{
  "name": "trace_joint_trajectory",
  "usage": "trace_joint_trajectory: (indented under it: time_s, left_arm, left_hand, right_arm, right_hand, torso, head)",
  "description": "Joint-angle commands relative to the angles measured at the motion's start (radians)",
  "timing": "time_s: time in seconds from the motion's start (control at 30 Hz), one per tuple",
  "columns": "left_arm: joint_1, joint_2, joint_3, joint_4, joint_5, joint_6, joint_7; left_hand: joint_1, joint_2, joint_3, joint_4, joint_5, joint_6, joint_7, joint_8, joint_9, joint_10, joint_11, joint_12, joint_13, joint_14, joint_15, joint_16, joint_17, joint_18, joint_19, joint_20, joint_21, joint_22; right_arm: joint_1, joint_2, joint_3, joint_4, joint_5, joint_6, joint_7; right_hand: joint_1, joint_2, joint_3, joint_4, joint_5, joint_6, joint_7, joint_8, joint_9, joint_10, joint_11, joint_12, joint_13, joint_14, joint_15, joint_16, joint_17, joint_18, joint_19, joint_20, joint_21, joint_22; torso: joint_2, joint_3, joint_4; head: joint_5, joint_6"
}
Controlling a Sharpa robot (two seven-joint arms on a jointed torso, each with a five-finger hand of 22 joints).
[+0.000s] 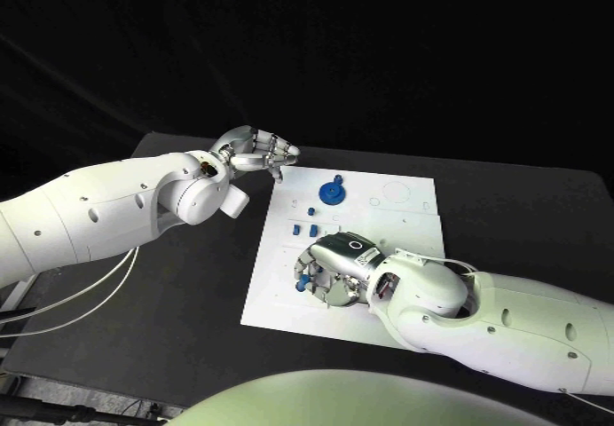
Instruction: Assemble the parts on the task board
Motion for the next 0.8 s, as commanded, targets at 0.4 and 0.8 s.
trace_joint_trajectory:
  time_s: [0.4, 0.8]
  left_arm:
    - [0.001, -0.001, 0.0, 0.004, -0.005, 0.012, 0.003]
    - [0.001, -0.003, 0.0, 0.004, -0.005, 0.014, 0.001]
  left_hand:
    - [-0.004, 0.004, -0.007, -0.002, 0.003, -0.006, 0.0, -0.001, 0.001, -0.011, 0.003, 0.006, 0.001, -0.006, 0.004, 0.0, 0.002, 0.015, -0.002, 0.008, -0.007, -0.002]
    - [-0.005, 0.003, -0.007, -0.001, 0.003, -0.006, 0.0, -0.001, 0.002, -0.012, 0.003, 0.007, 0.001, -0.006, 0.004, 0.0, 0.002, 0.015, -0.002, 0.008, -0.008, -0.002]
  right_arm:
    - [-0.004, 0.003, -0.004, -0.004, -0.006, -0.03, 0.016]
    - [-0.007, -0.031, -0.004, 0.034, 0.003, -0.168, 0.026]
  right_hand:
    - [-0.084, -0.068, -0.123, 0.009, -0.002, -0.123, 0.013, -0.071, 0.029, -0.092, 0.019, -0.036, -0.007, -0.017, 0.016, -0.025, -0.039, -0.001, -0.029, 0.018, -0.077, 0.047]
    - [-0.078, -0.065, -0.146, 0.008, 0.0, -0.142, 0.019, -0.085, 0.022, -0.111, 0.025, -0.035, -0.008, -0.021, 0.02, -0.034, -0.055, 0.002, -0.034, 0.02, -0.097, 0.038]
  torso:
    - [0.0, 0.0008, -0.0005]
    - [0.001, 0.0018, -0.0011]
  head:
    - [-0.001, 0.002]
    - [0.0, 0.004]
